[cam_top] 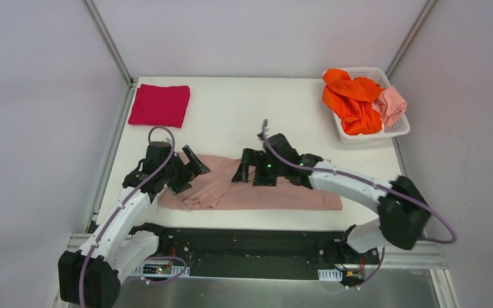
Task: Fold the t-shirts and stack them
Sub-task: Fold the other side of the tshirt into a rectangle
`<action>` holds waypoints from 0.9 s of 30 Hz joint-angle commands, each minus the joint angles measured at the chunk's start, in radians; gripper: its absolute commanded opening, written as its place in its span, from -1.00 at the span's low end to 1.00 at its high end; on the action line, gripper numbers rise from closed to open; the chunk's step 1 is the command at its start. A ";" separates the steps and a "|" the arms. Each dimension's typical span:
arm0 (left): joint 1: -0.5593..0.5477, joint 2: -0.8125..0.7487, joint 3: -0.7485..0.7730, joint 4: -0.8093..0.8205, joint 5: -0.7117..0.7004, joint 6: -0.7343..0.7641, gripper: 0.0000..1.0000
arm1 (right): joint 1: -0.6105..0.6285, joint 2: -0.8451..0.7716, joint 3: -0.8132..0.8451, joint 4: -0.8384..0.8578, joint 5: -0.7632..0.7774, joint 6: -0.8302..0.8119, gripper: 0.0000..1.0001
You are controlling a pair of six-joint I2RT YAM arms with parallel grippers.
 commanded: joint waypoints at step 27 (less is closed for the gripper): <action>-0.006 -0.115 0.117 -0.222 -0.261 -0.015 0.98 | -0.239 -0.168 -0.040 -0.408 0.574 0.069 0.99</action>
